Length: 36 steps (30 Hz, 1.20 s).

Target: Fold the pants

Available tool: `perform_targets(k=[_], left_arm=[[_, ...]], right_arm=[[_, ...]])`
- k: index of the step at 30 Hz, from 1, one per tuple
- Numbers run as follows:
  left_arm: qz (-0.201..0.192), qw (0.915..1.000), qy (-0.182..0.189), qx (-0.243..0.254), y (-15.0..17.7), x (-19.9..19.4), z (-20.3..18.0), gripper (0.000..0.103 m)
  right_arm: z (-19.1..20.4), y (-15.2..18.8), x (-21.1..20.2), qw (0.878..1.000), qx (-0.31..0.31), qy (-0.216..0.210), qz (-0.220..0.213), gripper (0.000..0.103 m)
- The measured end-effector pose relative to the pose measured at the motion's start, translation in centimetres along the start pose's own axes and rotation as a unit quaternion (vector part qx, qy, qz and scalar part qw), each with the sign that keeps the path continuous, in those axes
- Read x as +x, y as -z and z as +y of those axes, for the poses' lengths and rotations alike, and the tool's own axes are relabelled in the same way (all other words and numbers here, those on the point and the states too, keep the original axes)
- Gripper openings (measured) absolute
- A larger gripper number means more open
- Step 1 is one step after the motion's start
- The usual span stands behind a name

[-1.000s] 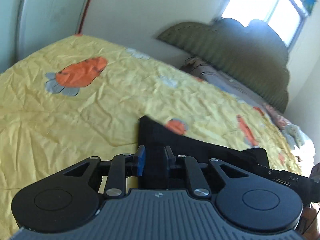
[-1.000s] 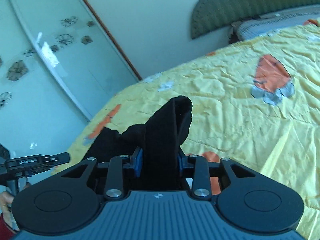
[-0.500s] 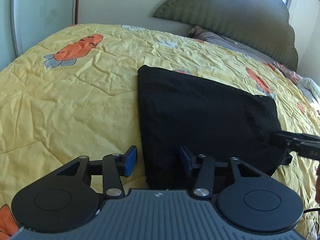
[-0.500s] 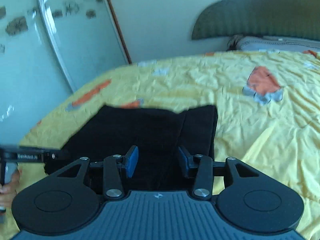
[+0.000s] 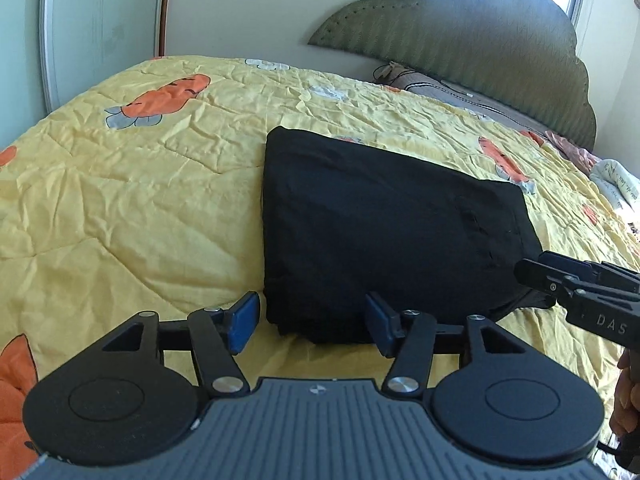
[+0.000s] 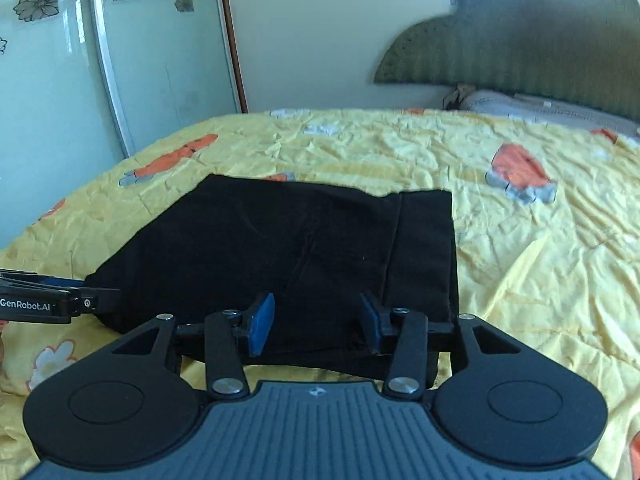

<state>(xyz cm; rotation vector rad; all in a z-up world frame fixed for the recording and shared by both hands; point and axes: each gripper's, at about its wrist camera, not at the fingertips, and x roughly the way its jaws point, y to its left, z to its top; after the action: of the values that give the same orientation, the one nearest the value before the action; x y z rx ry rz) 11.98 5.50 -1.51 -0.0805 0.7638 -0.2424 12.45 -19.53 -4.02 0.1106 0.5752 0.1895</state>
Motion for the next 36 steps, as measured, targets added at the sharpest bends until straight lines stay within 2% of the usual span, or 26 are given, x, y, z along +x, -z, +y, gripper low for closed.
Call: perform_targets(k=[1, 3, 5, 16, 23, 28, 31, 33, 36], left_arm=[[0.001, 1.0, 0.0, -0.004, 0.2, -0.1, -0.1, 0.062], [0.008, 0.9999, 0.003, -0.011, 0.6, 0.1, -0.2, 0.062], [0.018, 0.9997, 0.002, -0.015, 1.0, 0.5, -0.3, 0.062], [0.011, 0.9992, -0.032, 0.022, 1.8, 0.6, -1.6, 0.064], [0.011, 0.9988, -0.039, 0.028, 1.9, 0.6, -2.0, 0.067], [0.011, 0.9985, -0.042, 0.033, 2.1, 0.6, -2.2, 0.071], [0.008, 0.9984, -0.044, 0.035, 2.3, 0.5, -2.2, 0.074], [0.003, 0.9981, -0.049, 0.038, 2.6, 0.4, -2.2, 0.076], [-0.007, 0.9975, -0.054, 0.044, 3.2, 0.2, -2.3, 0.082]], right_arm=[[0.5, 0.3, -0.6, 1.0, -0.011, 0.003, -0.01, 0.048], [1.3, 1.0, -0.5, 1.0, -0.025, 0.004, 0.0, 0.055], [1.3, 1.9, 0.9, 0.999, -0.03, 0.01, 0.02, 0.056], [1.6, 2.7, 0.9, 1.0, -0.027, 0.014, 0.001, 0.058], [1.8, 2.6, 0.7, 1.0, -0.021, 0.015, 0.002, 0.06], [2.0, 3.0, 0.1, 1.0, -0.012, 0.005, 0.015, 0.077], [1.9, 3.9, -0.1, 0.999, -0.007, 0.009, 0.038, 0.077], [1.9, 4.6, -0.6, 0.999, -0.004, 0.012, 0.035, 0.077], [2.0, 5.0, -1.5, 0.999, 0.003, 0.01, 0.043, 0.082]])
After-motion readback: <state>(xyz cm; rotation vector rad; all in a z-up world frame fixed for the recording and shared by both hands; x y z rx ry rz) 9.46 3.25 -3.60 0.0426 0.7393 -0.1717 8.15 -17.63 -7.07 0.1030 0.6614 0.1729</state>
